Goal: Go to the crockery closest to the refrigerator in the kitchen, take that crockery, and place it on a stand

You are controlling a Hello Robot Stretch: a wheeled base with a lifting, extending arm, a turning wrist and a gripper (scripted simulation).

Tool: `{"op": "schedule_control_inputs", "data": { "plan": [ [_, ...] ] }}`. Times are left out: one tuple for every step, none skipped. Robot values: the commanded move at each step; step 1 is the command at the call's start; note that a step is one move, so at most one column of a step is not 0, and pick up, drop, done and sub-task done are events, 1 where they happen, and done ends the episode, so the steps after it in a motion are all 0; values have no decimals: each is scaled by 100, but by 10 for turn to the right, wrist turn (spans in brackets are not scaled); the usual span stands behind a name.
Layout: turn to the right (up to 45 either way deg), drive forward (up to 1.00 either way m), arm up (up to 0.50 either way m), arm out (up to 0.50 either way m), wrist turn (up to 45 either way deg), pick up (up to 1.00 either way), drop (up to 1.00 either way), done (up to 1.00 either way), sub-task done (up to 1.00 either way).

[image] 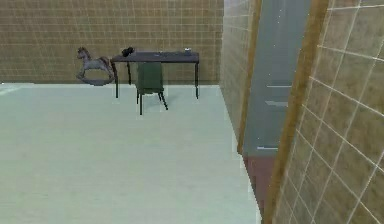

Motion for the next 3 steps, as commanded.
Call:
{"op": "schedule_control_inputs", "data": {
  "plan": [
    [0, 100, 0, 0, 0, 0, 0, 0, 0],
    [30, 0, 0, 0, 0, 0, 0, 0, 0],
    [0, 20, 0, 0, 0, 0, 0, 0, 0]
  ]
}}
